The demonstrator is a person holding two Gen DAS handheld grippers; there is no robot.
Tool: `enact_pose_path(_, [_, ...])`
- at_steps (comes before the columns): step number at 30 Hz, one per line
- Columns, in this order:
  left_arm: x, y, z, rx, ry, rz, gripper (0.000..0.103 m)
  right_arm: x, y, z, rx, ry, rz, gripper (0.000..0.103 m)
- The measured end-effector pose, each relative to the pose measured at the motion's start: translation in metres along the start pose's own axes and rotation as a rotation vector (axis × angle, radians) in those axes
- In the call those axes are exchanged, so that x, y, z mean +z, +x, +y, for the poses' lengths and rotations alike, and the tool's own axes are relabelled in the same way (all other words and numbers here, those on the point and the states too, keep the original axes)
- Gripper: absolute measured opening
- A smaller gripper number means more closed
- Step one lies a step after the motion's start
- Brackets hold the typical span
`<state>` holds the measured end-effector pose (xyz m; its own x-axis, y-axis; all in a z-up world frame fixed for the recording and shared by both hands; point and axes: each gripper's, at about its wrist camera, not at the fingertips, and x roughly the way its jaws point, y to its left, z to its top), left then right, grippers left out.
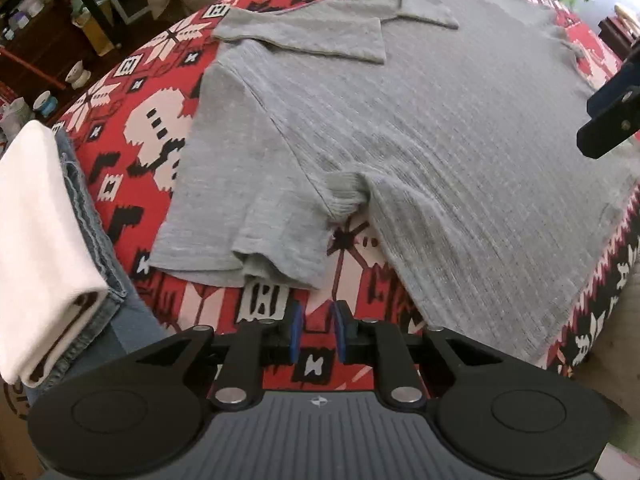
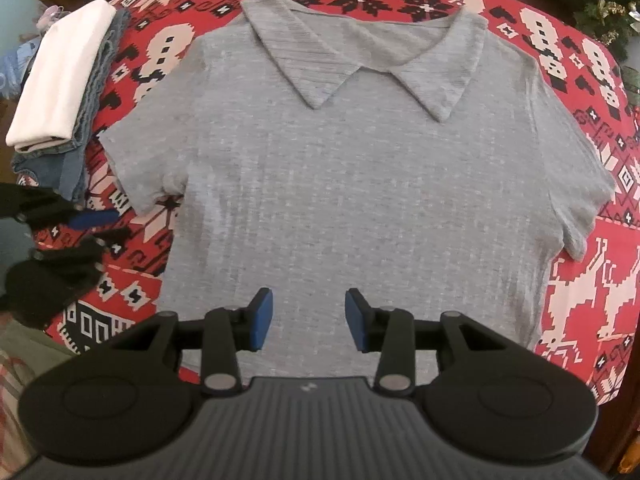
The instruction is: Fold clothes
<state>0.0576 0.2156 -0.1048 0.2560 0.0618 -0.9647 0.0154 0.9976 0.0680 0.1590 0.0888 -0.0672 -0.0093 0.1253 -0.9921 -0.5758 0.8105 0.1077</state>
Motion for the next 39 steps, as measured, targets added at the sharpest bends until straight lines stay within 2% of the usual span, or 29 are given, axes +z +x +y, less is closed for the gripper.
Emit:
enact_pose_path(2, [0.002,-0.001,0.001,0.005,-0.038,-0.007,0.017,0.001,-0.001,0.002,0.002,-0.007,-0.004,0.044])
enact_pose_path(3, [0.002,-0.003,0.007,0.009,-0.089,-0.011,0.018,0.003,-0.003,0.003,0.007,-0.018,-0.014,0.044])
enact_pose_path(6, [0.003,-0.01,0.028,0.076,-0.247,-0.027,0.018,0.019,-0.005,0.011,0.025,-0.073,-0.062,0.044])
enact_pose_path(9, [0.012,-0.011,0.054,0.183,-0.394,-0.038,0.018,0.041,-0.006,0.02,0.031,-0.125,-0.115,0.044])
enact_pose_path(12, [0.021,-0.005,0.074,0.252,-0.471,-0.056,0.018,0.063,-0.001,0.03,0.047,-0.143,-0.142,0.044])
enact_pose_path(14, [0.026,0.004,0.08,0.283,-0.471,-0.058,0.018,0.073,0.001,0.035,0.056,-0.157,-0.154,0.044])
enact_pose_path(20, [0.034,0.03,0.09,0.291,-0.456,-0.045,0.018,0.083,0.007,0.046,0.073,-0.187,-0.157,0.044])
enact_pose_path(24, [0.037,0.031,0.088,0.29,-0.386,-0.029,0.017,0.087,0.008,0.042,0.076,-0.178,-0.153,0.044])
enact_pose_path(25, [0.037,0.031,0.086,0.288,-0.37,-0.023,0.016,0.089,0.008,0.04,0.077,-0.173,-0.155,0.044])
enact_pose_path(26, [0.038,0.032,0.084,0.282,-0.348,-0.014,0.008,0.09,0.009,0.038,0.078,-0.167,-0.157,0.044])
enact_pose_path(27, [0.04,0.032,0.082,0.276,-0.326,-0.004,0.003,0.094,0.01,0.037,0.08,-0.162,-0.159,0.044])
enact_pose_path(28, [0.041,0.033,0.08,0.272,-0.304,0.005,0.003,0.097,0.012,0.036,0.082,-0.158,-0.162,0.044])
enact_pose_path(29, [0.042,0.033,0.077,0.288,-0.279,0.011,0.002,0.1,0.013,0.035,0.083,-0.154,-0.164,0.044])
enact_pose_path(33, [0.04,0.023,0.075,0.428,-0.235,0.002,0.002,0.12,0.016,0.037,0.098,-0.169,-0.22,0.044])
enact_pose_path(36, [0.037,0.014,0.084,0.424,-0.257,0.015,0.002,0.143,0.023,0.044,0.114,-0.194,-0.262,0.043])
enact_pose_path(38, [0.038,0.014,0.081,0.42,-0.238,0.021,0.002,0.162,0.032,0.052,0.148,-0.215,-0.274,0.043])
enact_pose_path(39, [0.038,0.016,0.078,0.421,-0.225,0.026,0.002,0.172,0.036,0.056,0.165,-0.223,-0.277,0.037])
